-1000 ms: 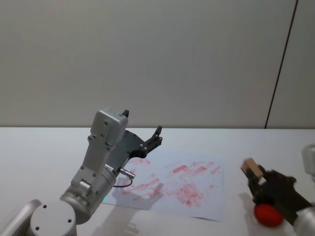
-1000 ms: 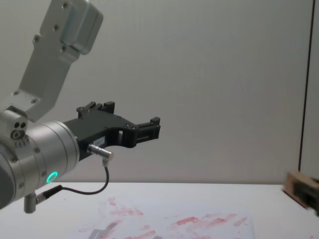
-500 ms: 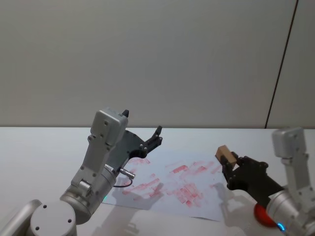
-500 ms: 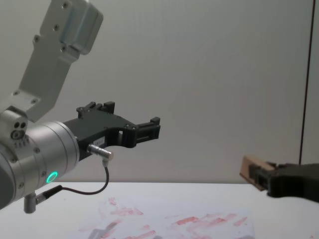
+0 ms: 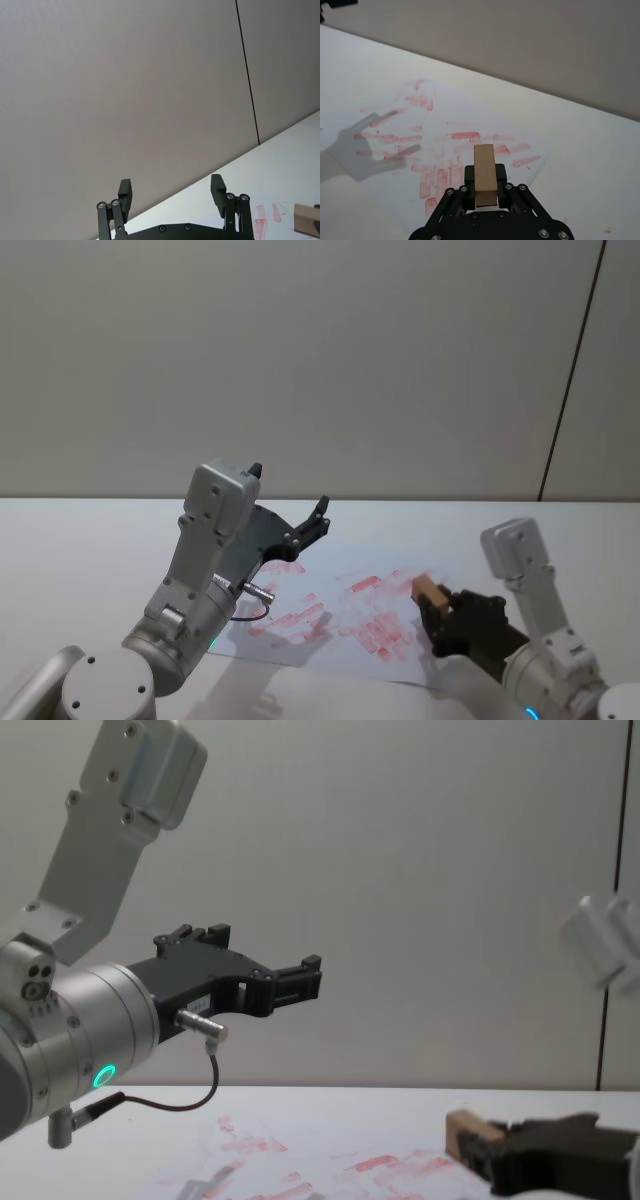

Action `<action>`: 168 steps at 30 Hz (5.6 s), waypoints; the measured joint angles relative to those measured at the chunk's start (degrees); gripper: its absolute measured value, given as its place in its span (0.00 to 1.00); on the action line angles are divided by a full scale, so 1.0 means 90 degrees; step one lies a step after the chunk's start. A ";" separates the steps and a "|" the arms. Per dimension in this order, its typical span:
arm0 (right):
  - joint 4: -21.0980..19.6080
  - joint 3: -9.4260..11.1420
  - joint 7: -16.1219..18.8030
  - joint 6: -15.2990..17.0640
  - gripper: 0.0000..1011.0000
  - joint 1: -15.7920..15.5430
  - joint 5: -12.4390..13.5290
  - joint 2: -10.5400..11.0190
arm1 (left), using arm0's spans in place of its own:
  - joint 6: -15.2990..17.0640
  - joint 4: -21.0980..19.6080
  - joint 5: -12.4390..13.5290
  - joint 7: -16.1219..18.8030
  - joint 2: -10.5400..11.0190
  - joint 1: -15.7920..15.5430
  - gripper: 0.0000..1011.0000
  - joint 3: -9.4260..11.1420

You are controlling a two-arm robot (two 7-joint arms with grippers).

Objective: Use the one hand to pick up the stamp and affix it onto the A4 paper.

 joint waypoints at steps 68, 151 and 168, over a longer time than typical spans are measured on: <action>-0.1431 0.0524 -0.0988 0.0566 0.22 -0.0564 0.1174 0.0318 | 0.0000 0.0000 0.0000 -0.0001 0.0000 0.0000 0.99 0.0000; -0.1589 0.0962 -0.0938 0.0813 0.99 -0.1725 0.0788 0.1290 | 0.0000 0.0000 0.0000 0.0000 0.0000 0.0000 0.99 0.0000; -0.1501 0.0915 -0.0922 0.0483 0.99 -0.1588 0.0833 0.1250 | 0.0000 0.0000 0.0000 0.0000 0.0000 0.0000 0.99 0.0000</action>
